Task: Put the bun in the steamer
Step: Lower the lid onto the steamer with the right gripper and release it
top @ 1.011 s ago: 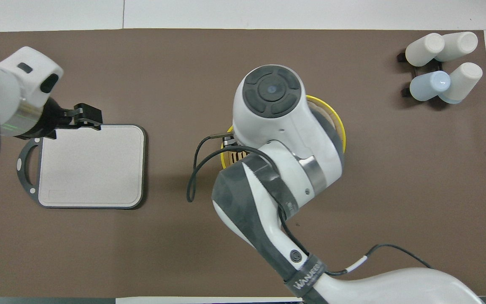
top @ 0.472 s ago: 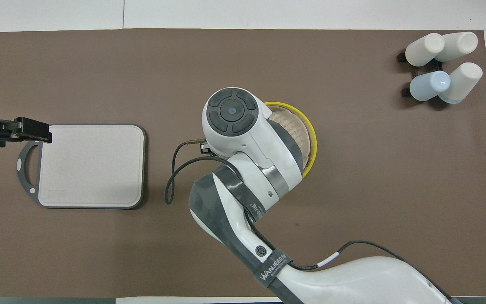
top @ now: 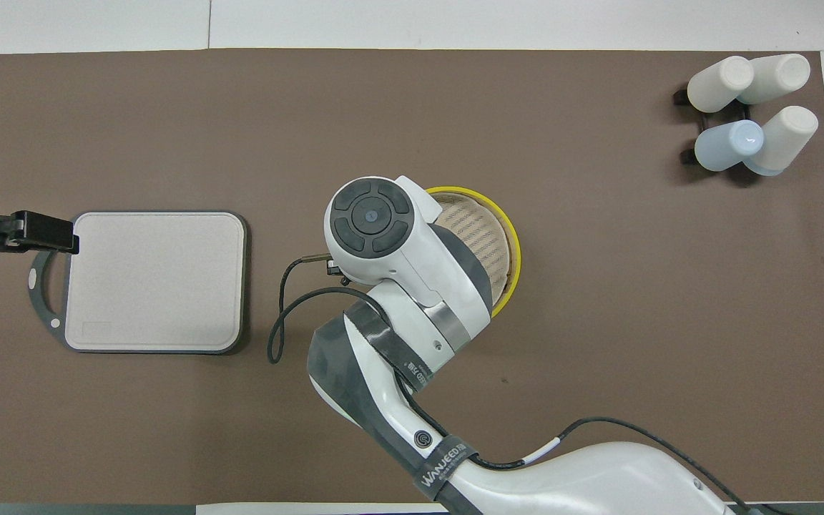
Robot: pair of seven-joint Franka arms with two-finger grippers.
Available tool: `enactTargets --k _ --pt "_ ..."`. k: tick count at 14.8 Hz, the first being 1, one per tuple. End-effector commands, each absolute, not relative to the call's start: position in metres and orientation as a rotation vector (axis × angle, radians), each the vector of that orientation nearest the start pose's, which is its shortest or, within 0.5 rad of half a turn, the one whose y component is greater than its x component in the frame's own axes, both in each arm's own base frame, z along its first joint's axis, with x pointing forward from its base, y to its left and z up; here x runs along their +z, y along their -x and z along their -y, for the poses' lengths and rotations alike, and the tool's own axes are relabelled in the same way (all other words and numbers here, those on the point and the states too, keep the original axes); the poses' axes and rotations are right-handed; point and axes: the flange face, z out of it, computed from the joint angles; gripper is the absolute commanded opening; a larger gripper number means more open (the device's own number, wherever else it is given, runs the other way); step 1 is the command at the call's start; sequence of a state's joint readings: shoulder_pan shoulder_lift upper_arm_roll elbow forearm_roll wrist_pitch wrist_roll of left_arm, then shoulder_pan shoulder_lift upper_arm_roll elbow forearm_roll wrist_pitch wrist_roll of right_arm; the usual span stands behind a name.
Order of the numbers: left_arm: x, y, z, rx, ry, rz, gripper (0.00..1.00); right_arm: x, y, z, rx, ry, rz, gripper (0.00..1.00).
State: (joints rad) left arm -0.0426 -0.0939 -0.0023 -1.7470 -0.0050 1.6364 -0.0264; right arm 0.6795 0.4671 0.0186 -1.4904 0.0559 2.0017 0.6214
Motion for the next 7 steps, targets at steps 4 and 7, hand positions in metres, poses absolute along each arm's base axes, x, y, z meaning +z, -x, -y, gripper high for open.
enactTargets --k 4,7 --pt "0.582 -0.539 0.029 0.076 3.159 -0.041 1.00 0.403 -0.534 -0.447 -0.032 3.036 0.043 0.00" --pt "0.589 -0.545 0.028 0.060 3.174 -0.028 1.00 0.398 -0.531 -0.445 -0.032 3.039 0.045 0.00"
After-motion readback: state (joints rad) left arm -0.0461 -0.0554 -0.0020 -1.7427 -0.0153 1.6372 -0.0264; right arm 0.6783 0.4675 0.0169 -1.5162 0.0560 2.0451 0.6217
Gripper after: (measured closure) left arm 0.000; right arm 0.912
